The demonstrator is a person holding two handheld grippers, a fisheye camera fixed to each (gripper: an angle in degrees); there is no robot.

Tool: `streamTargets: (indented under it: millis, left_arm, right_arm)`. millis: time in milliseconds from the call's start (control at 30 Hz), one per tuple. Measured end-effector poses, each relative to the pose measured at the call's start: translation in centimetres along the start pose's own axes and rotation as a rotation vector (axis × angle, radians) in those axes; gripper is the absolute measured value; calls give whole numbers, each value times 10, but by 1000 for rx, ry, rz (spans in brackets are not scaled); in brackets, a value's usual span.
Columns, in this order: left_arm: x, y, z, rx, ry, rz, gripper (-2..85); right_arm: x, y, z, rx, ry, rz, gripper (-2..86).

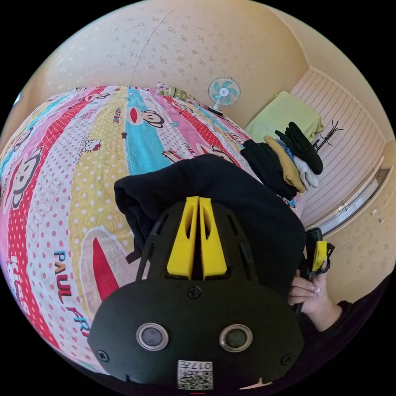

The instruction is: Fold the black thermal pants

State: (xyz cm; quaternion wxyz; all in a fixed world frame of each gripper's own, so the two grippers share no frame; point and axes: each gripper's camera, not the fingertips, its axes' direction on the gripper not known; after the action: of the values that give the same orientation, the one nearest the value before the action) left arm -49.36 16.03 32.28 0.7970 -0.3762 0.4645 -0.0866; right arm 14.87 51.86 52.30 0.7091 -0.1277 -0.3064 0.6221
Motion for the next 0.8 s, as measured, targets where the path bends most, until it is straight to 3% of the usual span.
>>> streamTargets:
  millis: [100, 233, 367, 400, 533, 667, 733, 800]
  left_arm:
    - [-2, 5, -11, 25, -21, -31, -9]
    - [-2, 16, -36, 68, 33, -54, -10]
    - [-28, 39, -79, 68, 549, -83, -10]
    - [-39, 52, -96, 116, 592, -105, -10]
    - [-63, 85, -140, 192, 397, -104, -10]
    - [-81, 114, -113, -20, 86, 2, -9]
    - [-91, 130, -123, 120, 132, -12, -9]
    - [-106, 121, -127, 69, 212, -59, -10]
  right_arm:
    - [19, -8, -14, 75, -6, 99, 242]
    - [62, 6, -68, 59, -191, 124, 195]
    - [68, 28, -144, 16, -226, 101, 183]
    - [69, 39, -171, 6, -237, 88, 182]
    - [68, 84, -253, -27, -302, 9, 181]
    - [87, 119, -280, -45, -511, 16, 181]
    - [83, 137, -272, -66, -604, -23, 181]
    - [68, 140, -250, -105, -655, -68, 181]
